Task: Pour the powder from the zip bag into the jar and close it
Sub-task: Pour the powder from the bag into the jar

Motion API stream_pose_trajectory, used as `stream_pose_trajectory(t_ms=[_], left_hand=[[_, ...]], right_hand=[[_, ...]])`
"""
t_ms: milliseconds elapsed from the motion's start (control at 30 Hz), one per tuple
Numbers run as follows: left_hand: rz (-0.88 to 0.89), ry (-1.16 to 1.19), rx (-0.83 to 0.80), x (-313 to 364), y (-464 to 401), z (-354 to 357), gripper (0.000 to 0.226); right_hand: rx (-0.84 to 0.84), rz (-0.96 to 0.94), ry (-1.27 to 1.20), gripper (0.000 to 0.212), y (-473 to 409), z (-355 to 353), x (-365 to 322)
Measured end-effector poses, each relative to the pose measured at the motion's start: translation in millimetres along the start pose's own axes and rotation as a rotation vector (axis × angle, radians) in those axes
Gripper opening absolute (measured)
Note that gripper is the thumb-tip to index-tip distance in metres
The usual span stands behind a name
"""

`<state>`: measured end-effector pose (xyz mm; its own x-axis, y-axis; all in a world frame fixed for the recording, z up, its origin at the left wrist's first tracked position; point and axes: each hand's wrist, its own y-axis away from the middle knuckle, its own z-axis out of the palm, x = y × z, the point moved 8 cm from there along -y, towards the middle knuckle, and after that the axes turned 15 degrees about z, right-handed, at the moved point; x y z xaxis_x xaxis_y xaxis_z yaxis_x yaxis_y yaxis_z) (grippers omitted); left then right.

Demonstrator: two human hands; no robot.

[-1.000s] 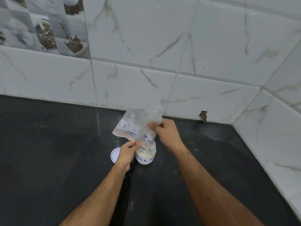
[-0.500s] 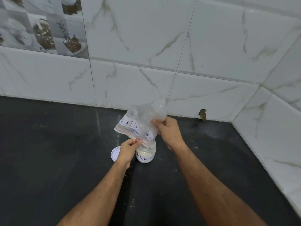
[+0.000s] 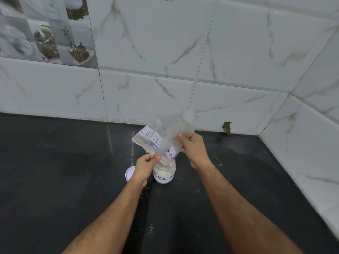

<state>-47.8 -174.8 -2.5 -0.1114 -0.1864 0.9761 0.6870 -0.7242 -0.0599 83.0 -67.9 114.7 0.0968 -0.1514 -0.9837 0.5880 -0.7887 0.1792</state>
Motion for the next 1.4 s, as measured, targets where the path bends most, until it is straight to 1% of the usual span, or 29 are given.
stream_pose_trajectory(t_ms=[133, 233, 333, 367, 433, 500, 533, 600, 700, 800, 900, 933, 1033, 1133, 1200, 1267, 1333, 1400], left_hand=[[0.001, -0.015, -0.044, 14, -2, 4, 0.003], [-0.026, 0.019, -0.096, 26, -4, 8, 0.015], [-0.042, 0.003, -0.177, 34, -7, 12, 0.022], [-0.042, 0.013, -0.194, 36, -9, 13, 0.027], [-0.065, 0.046, -0.205, 38, -11, 16, 0.045], [-0.110, 0.092, -0.176, 42, -15, 17, 0.062], [-0.132, 0.109, -0.147, 44, -17, 18, 0.064], [-0.163, 0.118, -0.090, 50, -22, 23, 0.057], [-0.192, 0.124, -0.028, 58, -29, 38, 0.040], [-0.150, 0.133, -0.037, 68, -37, 55, 0.025], [-0.104, 0.147, -0.046, 76, -42, 75, 0.011], [-0.103, 0.173, -0.055, 78, -42, 82, 0.010], [-0.104, 0.241, -0.111, 85, -42, 106, 0.015], [-0.031, 0.152, -0.161, 93, -42, 126, 0.013], [0.071, 0.018, -0.119, 101, -47, 133, 0.011], [0.176, -0.098, -0.076, 114, -52, 142, 0.013], [0.282, -0.157, -0.068, 128, -56, 156, 0.021], [0.352, -0.193, -0.086, 138, -59, 173, 0.026]], right_hand=[[0.123, 0.022, -0.137, 0.018, -4, -25, -2], [0.191, 0.104, -0.228, 0.017, -9, -44, 9], [0.199, 0.171, -0.302, 0.018, -12, -55, 21], [0.197, 0.185, -0.332, 0.018, -11, -57, 25], [0.187, 0.202, -0.414, 0.018, -9, -61, 30], [0.182, 0.230, -0.519, 0.023, -6, -65, 36], [0.182, 0.247, -0.573, 0.026, -4, -66, 39], [0.190, 0.281, -0.684, 0.032, 1, -69, 46], [0.205, 0.317, -0.813, 0.034, 7, -77, 56], [0.194, 0.348, -0.915, 0.031, 12, -86, 61], [0.175, 0.355, -1.008, 0.023, 14, -99, 64], [0.167, 0.358, -1.039, 0.022, 15, -104, 65], [0.171, 0.375, -1.112, 0.023, 15, -120, 66], [0.195, 0.376, -1.120, 0.023, 12, -140, 66], [0.199, 0.410, -1.083, 0.025, 8, -151, 66], [0.189, 0.475, -0.994, 0.029, 7, -162, 66], [0.181, 0.569, -0.819, 0.037, 8, -177, 69], [0.201, 0.669, -0.536, 0.050, 13, -197, 74]])
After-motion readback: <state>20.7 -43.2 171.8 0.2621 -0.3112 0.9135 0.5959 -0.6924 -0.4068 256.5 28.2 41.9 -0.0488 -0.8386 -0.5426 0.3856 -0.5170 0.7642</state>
